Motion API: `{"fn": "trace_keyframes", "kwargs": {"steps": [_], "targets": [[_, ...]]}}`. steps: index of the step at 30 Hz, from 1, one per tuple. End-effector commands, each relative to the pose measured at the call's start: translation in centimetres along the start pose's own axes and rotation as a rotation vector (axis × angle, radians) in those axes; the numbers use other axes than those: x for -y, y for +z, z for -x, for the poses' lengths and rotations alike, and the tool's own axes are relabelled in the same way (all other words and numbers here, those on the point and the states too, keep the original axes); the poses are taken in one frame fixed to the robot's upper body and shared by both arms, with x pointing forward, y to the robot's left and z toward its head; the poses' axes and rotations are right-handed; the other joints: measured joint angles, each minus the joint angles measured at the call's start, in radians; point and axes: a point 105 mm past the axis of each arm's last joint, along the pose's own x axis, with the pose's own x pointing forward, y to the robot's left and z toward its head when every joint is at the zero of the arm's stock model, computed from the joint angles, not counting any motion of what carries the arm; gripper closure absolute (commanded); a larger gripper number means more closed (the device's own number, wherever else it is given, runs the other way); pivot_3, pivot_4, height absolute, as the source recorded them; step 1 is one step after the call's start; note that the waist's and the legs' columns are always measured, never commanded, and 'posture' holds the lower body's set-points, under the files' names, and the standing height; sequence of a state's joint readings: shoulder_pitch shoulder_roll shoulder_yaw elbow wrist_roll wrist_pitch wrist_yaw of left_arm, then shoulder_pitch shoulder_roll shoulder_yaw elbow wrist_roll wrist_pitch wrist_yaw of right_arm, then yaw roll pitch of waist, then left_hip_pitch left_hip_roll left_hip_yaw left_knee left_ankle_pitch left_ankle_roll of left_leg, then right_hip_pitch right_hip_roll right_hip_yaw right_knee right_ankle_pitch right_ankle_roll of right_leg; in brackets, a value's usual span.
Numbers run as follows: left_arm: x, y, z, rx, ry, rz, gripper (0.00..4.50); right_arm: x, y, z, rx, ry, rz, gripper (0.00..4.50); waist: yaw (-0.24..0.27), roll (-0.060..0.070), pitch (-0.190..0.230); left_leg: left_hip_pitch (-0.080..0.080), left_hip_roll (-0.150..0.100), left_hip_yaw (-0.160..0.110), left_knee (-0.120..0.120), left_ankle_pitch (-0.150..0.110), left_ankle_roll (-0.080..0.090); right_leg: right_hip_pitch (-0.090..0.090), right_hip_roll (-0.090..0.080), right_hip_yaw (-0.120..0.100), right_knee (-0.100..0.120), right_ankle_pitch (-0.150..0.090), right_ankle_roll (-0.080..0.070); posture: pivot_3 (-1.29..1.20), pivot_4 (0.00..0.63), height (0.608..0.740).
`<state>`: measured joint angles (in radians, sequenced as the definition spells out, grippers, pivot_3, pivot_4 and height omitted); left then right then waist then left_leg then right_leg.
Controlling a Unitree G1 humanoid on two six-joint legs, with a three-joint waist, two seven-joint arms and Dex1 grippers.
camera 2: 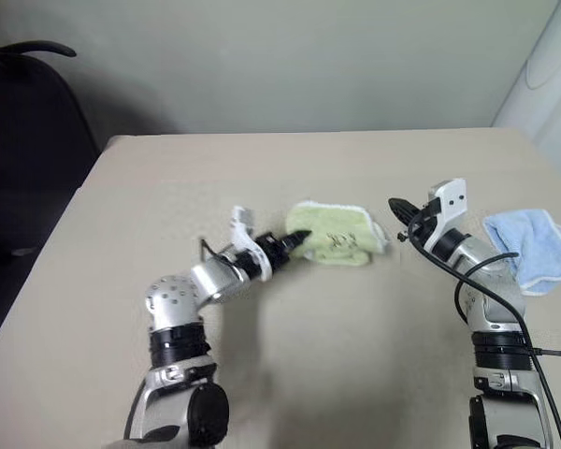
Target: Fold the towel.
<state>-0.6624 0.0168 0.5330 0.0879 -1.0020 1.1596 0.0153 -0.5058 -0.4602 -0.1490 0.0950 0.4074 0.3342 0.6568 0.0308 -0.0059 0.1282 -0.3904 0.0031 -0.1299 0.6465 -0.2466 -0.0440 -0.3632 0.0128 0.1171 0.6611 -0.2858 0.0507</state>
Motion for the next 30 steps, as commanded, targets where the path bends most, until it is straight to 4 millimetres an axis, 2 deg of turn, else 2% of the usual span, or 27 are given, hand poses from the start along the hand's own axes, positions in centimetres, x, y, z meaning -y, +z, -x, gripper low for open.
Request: {"fn": "trace_keyframes", "kwargs": {"steps": [1, 4, 5, 8, 11, 14, 17, 18, 24, 28, 29, 30], "targets": [[1.5, 7.7, 3.9, 0.288, -0.008, -0.067, 4.46, 0.7, 1.9, 0.2, 0.061, -0.023, 0.039, 4.50, -0.007, 0.000, 0.001, 0.000, 0.000, 0.000, 0.000, 0.000, 0.000, -0.001, 0.000, 0.000, 0.000, 0.000, 0.000, 0.00, 0.150, 0.740], [0.3, 13.3, 9.0, 0.500, 0.084, -0.113, 4.46, 0.7, 1.9, 0.1, 0.062, -0.025, 0.038, 4.50, -0.012, 0.000, 0.001, 0.000, 0.000, 0.000, 0.000, 0.000, -0.001, -0.001, 0.001, -0.001, 0.000, 0.000, 0.000, 0.00, 0.150, 0.740], [-0.3, 14.4, 10.6, 0.547, 0.121, -0.134, 4.46, 0.8, 1.8, 0.1, 0.062, -0.025, 0.037, 4.50, -0.014, -0.001, 0.001, 0.000, 0.000, 0.000, 0.000, 0.000, -0.001, -0.001, 0.001, -0.001, 0.000, 0.000, 0.000, 0.00, 0.150, 0.740], [-3.4, 15.8, 14.8, 0.625, 0.265, -0.121, 4.46, 0.6, 1.7, -0.1, 0.061, -0.018, 0.033, 4.50, -0.017, -0.001, 0.001, 0.000, -0.001, -0.001, 0.000, 0.000, -0.001, -0.001, 0.001, -0.002, 0.000, 0.000, 0.000, 0.00, 0.150, 0.740], [-7.1, 14.5, 17.9, 0.653, 0.389, -0.044, 4.46, 0.5, 1.6, -0.4, 0.064, -0.007, 0.029, 4.50, -0.014, -0.001, 0.001, 0.000, -0.001, -0.002, 0.000, 0.000, -0.001, 0.000, 0.000, -0.002, 0.000, 0.000, -0.001, 0.00, 0.150, 0.740], [-9.8, 11.7, 19.2, 0.622, 0.487, 0.012, 4.46, 0.4, 1.6, -0.7, 0.065, 0.004, 0.026, 4.50, -0.008, -0.003, 0.002, -0.001, -0.002, -0.004, 0.000, 0.000, -0.001, 0.001, -0.001, -0.001, 0.000, 0.000, -0.001, 0.00, 0.150, 0.740], [-11.4, 9.3, 20.2, 0.619, 0.552, 0.065, 4.46, 0.3, 1.5, -0.9, 0.060, 0.017, 0.025, 4.50, -0.007, -0.004, 0.002, -0.002, -0.002, -0.004, 0.000, 0.000, -0.001, 0.000, -0.001, -0.002, -0.001, 0.000, -0.001, 0.00, 0.150, 0.740], [-11.7, 8.9, 20.3, 0.628, 0.555, 0.083, 3.84, 0.3, 1.5, -0.9, 0.059, 0.020, 0.025, 4.50, -0.007, -0.004, 0.002, -0.002, -0.002, -0.004, 0.000, 0.000, -0.001, 0.000, -0.001, -0.002, -0.001, 0.000, -0.001, 0.00, 0.150, 0.740], [-11.7, 8.0, 20.9, 0.684, 0.544, 0.135, 1.79, 0.0, 1.2, -1.3, 0.052, 0.041, 0.022, 4.50, -0.010, -0.004, 0.002, -0.001, -0.001, -0.003, 0.000, 0.000, -0.001, 0.000, 0.000, -0.002, -0.001, 0.000, -0.002, 0.00, 0.150, 0.740], [-11.7, 7.7, 22.4, 0.685, 0.593, 0.106, 0.37, -0.1, 1.2, -1.4, 0.049, 0.050, 0.019, 4.50, -0.019, -0.004, 0.002, -0.001, -0.001, -0.003, 0.000, 0.000, -0.001, 0.000, 0.000, -0.002, 0.000, 0.000, -0.002, 0.00, 0.150, 0.740], [-11.7, 7.6, 22.9, 0.679, 0.609, 0.088, 0.04, -0.1, 1.1, -1.5, 0.049, 0.052, 0.018, 4.50, -0.021, -0.004, 0.002, -0.001, -0.001, -0.002, 0.000, 0.000, -0.001, 0.000, 0.000, -0.002, 0.000, 0.000, -0.002, 0.00, 0.150, 0.740], [-11.7, 7.4, 23.5, 0.676, 0.628, 0.069, 0.04, -0.2, 1.1, -1.5, 0.048, 0.055, 0.017, 4.50, -0.023, -0.004, 0.003, -0.001, -0.001, -0.002, 0.000, 0.000, -0.001, 0.000, 0.000, -0.002, 0.000, 0.000, -0.003, 0.00, 0.150, 0.740]]}}
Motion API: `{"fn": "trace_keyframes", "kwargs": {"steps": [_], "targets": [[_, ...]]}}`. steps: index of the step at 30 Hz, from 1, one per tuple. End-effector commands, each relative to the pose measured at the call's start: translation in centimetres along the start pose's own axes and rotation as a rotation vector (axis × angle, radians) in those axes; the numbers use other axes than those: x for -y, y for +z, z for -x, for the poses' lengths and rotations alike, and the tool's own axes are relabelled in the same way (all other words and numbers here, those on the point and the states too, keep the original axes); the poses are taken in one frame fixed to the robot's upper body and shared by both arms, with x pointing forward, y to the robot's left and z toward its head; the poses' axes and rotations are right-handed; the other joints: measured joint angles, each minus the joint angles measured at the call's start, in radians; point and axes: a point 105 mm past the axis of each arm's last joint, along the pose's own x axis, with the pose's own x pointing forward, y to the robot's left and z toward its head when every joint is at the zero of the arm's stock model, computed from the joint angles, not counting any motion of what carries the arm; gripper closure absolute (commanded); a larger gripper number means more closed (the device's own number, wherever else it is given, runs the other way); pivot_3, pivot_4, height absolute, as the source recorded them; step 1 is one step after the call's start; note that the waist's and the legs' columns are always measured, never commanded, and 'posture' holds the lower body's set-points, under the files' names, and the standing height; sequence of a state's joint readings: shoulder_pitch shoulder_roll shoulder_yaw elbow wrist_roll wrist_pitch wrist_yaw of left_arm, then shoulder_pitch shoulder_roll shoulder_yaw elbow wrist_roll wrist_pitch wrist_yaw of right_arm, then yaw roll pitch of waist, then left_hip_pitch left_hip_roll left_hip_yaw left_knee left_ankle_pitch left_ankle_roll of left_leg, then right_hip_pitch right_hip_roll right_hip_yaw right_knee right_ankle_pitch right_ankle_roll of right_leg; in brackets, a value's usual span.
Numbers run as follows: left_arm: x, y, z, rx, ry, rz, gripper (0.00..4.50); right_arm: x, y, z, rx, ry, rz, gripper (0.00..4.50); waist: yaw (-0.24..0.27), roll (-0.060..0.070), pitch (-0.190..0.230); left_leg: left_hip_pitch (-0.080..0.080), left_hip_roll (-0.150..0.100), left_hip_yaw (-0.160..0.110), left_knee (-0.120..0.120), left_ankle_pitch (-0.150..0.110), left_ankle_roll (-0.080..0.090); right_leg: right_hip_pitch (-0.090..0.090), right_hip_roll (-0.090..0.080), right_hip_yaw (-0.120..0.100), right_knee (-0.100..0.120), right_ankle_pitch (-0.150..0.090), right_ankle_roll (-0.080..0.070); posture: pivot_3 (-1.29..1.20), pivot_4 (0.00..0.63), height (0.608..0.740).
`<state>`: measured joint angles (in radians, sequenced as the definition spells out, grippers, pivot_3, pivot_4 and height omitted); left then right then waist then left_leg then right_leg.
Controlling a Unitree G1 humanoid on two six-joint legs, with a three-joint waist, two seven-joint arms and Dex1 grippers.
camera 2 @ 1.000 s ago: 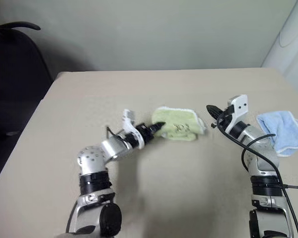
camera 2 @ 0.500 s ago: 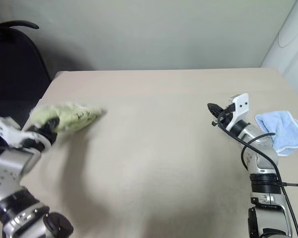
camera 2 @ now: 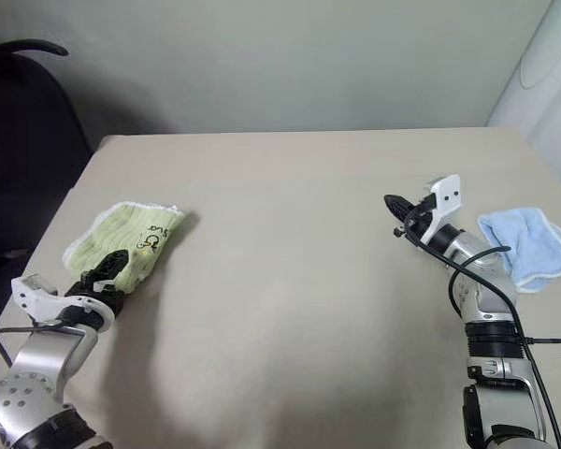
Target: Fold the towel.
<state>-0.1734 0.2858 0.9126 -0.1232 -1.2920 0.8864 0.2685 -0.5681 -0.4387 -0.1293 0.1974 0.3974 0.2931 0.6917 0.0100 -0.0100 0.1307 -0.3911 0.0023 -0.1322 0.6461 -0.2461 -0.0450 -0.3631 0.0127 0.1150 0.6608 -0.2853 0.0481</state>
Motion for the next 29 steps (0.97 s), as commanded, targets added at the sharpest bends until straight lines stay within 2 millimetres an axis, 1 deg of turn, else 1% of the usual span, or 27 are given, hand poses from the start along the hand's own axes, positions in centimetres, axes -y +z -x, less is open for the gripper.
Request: {"fn": "trace_keyframes", "kwargs": {"steps": [1, 2, 3, 5, 6, 7, 9, 10, 11, 13, 14, 15, 16, 17, 19, 20, 22, 24, 25, 27, 29], "targets": [[-1.5, 1.4, 1.6, 0.041, 0.075, -0.066, 0.04, -0.2, 1.3, -0.3, 0.039, 0.021, 0.035, 4.50, -0.006, 0.000, 0.000, 0.000, 0.000, 0.000, 0.000, 0.000, 0.000, 0.000, 0.000, 0.000, 0.000, 0.000, 0.000, 0.00, 0.150, 0.740], [-1.8, 1.6, 1.9, 0.046, 0.084, -0.083, 0.04, -0.2, 1.3, -0.3, 0.039, 0.024, 0.035, 4.50, -0.009, 0.000, 0.000, 0.001, 0.000, 0.001, 0.000, 0.000, 0.000, 0.000, 0.000, 0.000, 0.000, 0.000, 0.000, 0.00, 0.150, 0.740], [-2.3, 2.2, 2.7, 0.070, 0.106, -0.125, 0.04, -0.2, 1.4, -0.3, 0.038, 0.027, 0.034, 4.50, -0.010, 0.000, 0.000, 0.001, 0.000, 0.001, 0.000, 0.000, 0.000, 0.000, 0.000, 0.000, 0.000, 0.000, 0.000, 0.00, 0.150, 0.740], [-3.0, 4.0, 4.4, 0.143, 0.126, -0.210, 0.04, -0.1, 1.4, -0.1, 0.035, 0.032, 0.033, 4.50, -0.015, 0.000, 0.000, 0.001, 0.000, 0.001, -0.001, 0.000, 0.000, 0.000, 0.001, 0.000, 0.000, 0.000, -0.001, 0.00, 0.150, 0.740], [-3.0, 4.7, 5.0, 0.166, 0.125, -0.235, 0.04, -0.1, 1.4, 0.0, 0.035, 0.033, 0.033, 4.50, -0.016, 0.001, 0.000, 0.001, 0.000, 0.001, -0.001, 0.000, 0.000, -0.001, 0.001, 0.000, 0.000, 0.000, -0.001, 0.00, 0.150, 0.740], [-2.8, 5.5, 5.7, 0.191, 0.116, -0.319, 0.04, 0.0, 1.3, 0.3, 0.029, 0.034, 0.029, 4.50, -0.016, 0.001, 0.000, 0.001, 0.000, 0.001, -0.001, 0.000, 0.000, -0.001, 0.001, 0.000, 0.000, 0.000, -0.001, 0.00, 0.150, 0.740], [-1.3, 6.6, 6.9, 0.209, 0.066, -0.523, 0.04, 0.3, 1.3, 1.0, 0.015, 0.040, 0.018, 4.50, -0.016, -0.001, 0.001, 0.001, 0.001, 0.001, -0.001, 0.000, -0.001, 0.000, 0.001, 0.002, 0.000, 0.000, -0.002, 0.00, 0.150, 0.740], [-0.8, 6.9, 7.2, 0.210, 0.043, -0.585, 0.04, 0.2, 1.3, 1.2, 0.011, 0.044, 0.014, 4.50, -0.013, -0.004, 0.001, 0.001, 0.001, 0.000, -0.001, -0.001, -0.001, -0.001, 0.002, 0.002, 0.000, -0.001, -0.003, 0.00, 0.150, 0.740], [0.6, 6.6, 7.3, 0.193, -0.016, -0.668, 0.04, 0.3, 1.3, 1.6, 0.002, 0.056, 0.011, 4.50, -0.004, -0.004, 0.001, 0.000, 0.001, -0.001, -0.001, -0.001, -0.001, 0.000, 0.002, 0.001, 0.000, -0.002, -0.004, 0.00, 0.150, 0.740], [3.6, 5.0, 6.9, 0.127, -0.147, -0.836, 0.04, 0.2, 1.2, 2.2, -0.018, 0.084, 0.011, 4.50, 0.012, -0.004, 0.001, 0.000, 0.000, -0.005, -0.001, -0.001, -0.001, 0.000, 0.002, 0.000, 0.000, -0.003, -0.006, 0.00, 0.150, 0.740], [5.1, 3.6, 6.5, 0.082, -0.219, -0.898, 0.04, 0.2, 1.1, 2.5, -0.031, 0.098, 0.013, 4.50, 0.017, -0.004, 0.001, 0.000, -0.001, -0.008, 0.000, -0.001, -0.001, 0.000, 0.002, -0.001, 0.000, -0.004, -0.007, 0.00, 0.150, 0.740], [6.0, 2.7, 6.1, 0.055, -0.274, -0.923, 0.04, 0.1, 0.9, 2.5, -0.038, 0.105, 0.014, 4.50, 0.022, -0.003, 0.002, 0.001, -0.002, -0.011, 0.000, -0.001, -0.001, -0.001, 0.003, -0.001, 0.000, -0.004, -0.008, 0.00, 0.150, 0.740], [7.3, 1.1, 5.7, 0.019, -0.346, -0.936, 0.04, 0.2, 0.7, 2.7, -0.049, 0.105, 0.018, 4.50, 0.027, -0.002, 0.001, 0.001, -0.003, -0.012, 0.000, -0.001, -0.001, 0.000, 0.003, -0.001, 0.001, -0.004, -0.009, 0.00, 0.150, 0.740], [8.6, -0.8, 5.3, -0.024, -0.425, -0.955, 0.04, 0.4, 0.4, 2.8, -0.059, 0.098, 0.024, 4.50, 0.027, -0.002, 0.001, 0.001, -0.003, -0.013, 0.000, -0.001, -0.002, 0.001, 0.002, -0.001, 0.001, -0.004, -0.009, 0.00, 0.150, 0.740], [10.4, -4.3, 4.6, -0.104, -0.540, -0.992, 0.04, 0.6, 0.0, 3.1, -0.062, 0.082, 0.020, 4.50, 0.028, -0.002, 0.001, 0.001, -0.003, -0.013, 0.000, 0.000, -0.004, 0.004, 0.002, -0.001, 0.002, -0.004, -0.009, 0.00, 0.150, 0.740], [11.0, -5.4, 4.4, -0.128, -0.575, -1.008, 0.04, 0.5, -0.1, 3.2, -0.061, 0.073, 0.017, 4.50, 0.026, -0.002, 0.001, 0.001, -0.003, -0.013, 0.000, -0.001, -0.005, 0.004, 0.002, -0.002, 0.003, -0.003, -0.009, 0.00, 0.150, 0.740], [11.4, -6.8, 4.0, -0.160, -0.615, -1.023, 0.04, 0.3, -0.2, 3.2, -0.058, 0.064, 0.016, 4.50, 0.020, -0.002, 0.001, 0.000, -0.001, -0.013, -0.001, -0.002, -0.007, 0.003, 0.004, -0.003, 0.002, -0.003, -0.010, 0.00, 0.150, 0.740], [12.2, -9.3, 2.8, -0.211, -0.675, -1.026, 0.04, 0.3, -0.3, 3.7, -0.051, 0.044, 0.012, 4.50, 0.015, -0.001, 0.002, -0.003, 0.000, -0.012, -0.002, -0.001, -0.008, -0.001, 0.004, -0.003, 0.002, -0.003, -0.010, 0.00, 0.150, 0.740], [12.5, -10.5, 2.3, -0.234, -0.700, -1.055, 0.04, 0.3, -0.4, 4.0, -0.050, 0.032, 0.013, 4.50, 0.015, -0.001, 0.002, -0.003, -0.001, -0.013, -0.002, -0.001, -0.008, -0.001, 0.004, -0.004, 0.003, -0.003, -0.010, 0.00, 0.150, 0.740], [12.6, -11.6, 1.5, -0.255, -0.724, -1.089, 0.04, 0.2, -0.6, 4.4, -0.044, 0.016, 0.016, 4.50, 0.013, -0.002, 0.002, -0.003, 0.000, -0.013, -0.002, -0.001, -0.008, 0.000, 0.004, -0.004, 0.003, -0.003, -0.010, 0.00, 0.150, 0.740], [12.7, -11.9, 1.0, -0.262, -0.733, -1.081, 0.04, 0.0, -0.4, 4.7, -0.033, 0.001, 0.014, 4.50, 0.011, -0.001, 0.002, -0.003, 0.000, -0.013, -0.002, -0.001, -0.007, 0.000, 0.004, -0.004, 0.002, -0.003, -0.010, 0.00, 0.150, 0.740]]}}
